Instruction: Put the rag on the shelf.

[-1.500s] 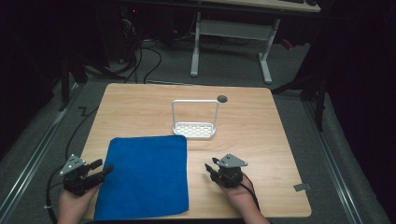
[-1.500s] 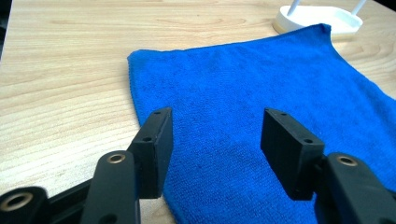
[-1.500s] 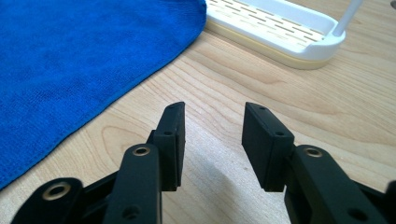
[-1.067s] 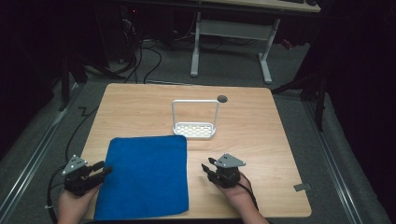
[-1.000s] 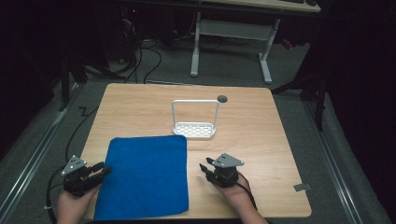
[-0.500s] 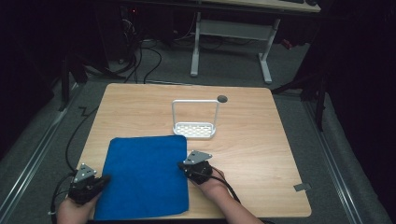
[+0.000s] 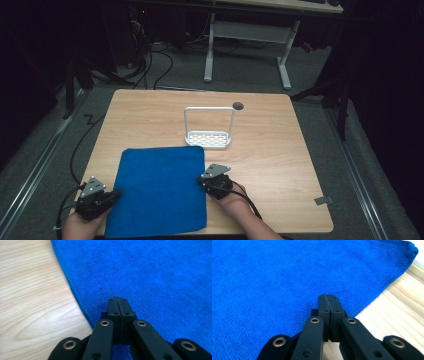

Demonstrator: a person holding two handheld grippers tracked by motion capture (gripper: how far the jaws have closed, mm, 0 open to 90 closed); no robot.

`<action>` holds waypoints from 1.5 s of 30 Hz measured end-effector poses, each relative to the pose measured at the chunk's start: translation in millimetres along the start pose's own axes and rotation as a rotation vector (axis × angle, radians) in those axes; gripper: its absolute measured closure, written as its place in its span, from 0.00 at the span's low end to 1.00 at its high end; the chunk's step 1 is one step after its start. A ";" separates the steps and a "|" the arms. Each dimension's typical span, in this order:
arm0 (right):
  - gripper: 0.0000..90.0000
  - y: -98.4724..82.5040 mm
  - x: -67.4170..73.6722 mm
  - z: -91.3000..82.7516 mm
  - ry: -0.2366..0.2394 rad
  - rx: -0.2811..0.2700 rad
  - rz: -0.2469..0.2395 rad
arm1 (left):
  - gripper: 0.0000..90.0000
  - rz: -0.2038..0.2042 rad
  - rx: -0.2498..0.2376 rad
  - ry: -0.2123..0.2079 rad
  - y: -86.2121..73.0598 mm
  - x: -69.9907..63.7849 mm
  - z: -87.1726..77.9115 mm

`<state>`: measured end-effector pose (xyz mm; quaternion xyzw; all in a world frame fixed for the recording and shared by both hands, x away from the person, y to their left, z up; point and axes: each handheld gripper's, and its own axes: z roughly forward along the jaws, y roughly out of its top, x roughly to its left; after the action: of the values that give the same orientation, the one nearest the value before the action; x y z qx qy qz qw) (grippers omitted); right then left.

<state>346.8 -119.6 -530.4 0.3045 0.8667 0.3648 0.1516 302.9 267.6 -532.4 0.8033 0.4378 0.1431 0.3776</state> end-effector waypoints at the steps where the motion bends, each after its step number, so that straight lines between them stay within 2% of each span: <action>1: 1.00 -2.7 -0.8 -2.6 -0.004 -0.003 0.000 | 1.00 0.006 0.003 -0.012 0.9 -2.3 1.0; 8: 1.00 -22.3 -5.2 -25.7 -0.032 0.014 0.015 | 1.00 0.076 0.024 -0.091 11.7 -19.0 13.1; 11: 1.00 -28.6 -8.0 -33.6 -0.044 0.023 0.038 | 1.00 0.098 0.029 -0.117 17.4 -25.7 19.9; 17: 1.00 -38.3 -16.6 -43.5 -0.069 0.021 0.068 | 1.00 0.135 0.037 -0.178 26.2 -40.0 31.6; 22: 1.00 -43.9 -23.0 -49.7 -0.083 0.025 0.095 | 1.00 0.169 0.040 -0.210 31.3 -50.9 38.6; 28: 1.00 -47.5 -26.1 -53.9 -0.096 0.031 0.114 | 0.99 0.189 0.046 -0.232 34.4 -57.2 42.4; 38: 1.00 -49.0 -28.4 -56.5 -0.104 0.037 0.128 | 0.99 0.197 0.044 -0.236 35.7 -63.6 44.9; 45: 1.00 -66.4 -33.3 -76.1 -0.130 0.046 0.150 | 0.98 0.229 0.047 -0.273 38.6 -81.8 50.6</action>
<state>307.8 -218.5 -524.8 0.3950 0.8380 0.3344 0.1727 307.1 164.1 -530.0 0.8684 0.2912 0.0643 0.3961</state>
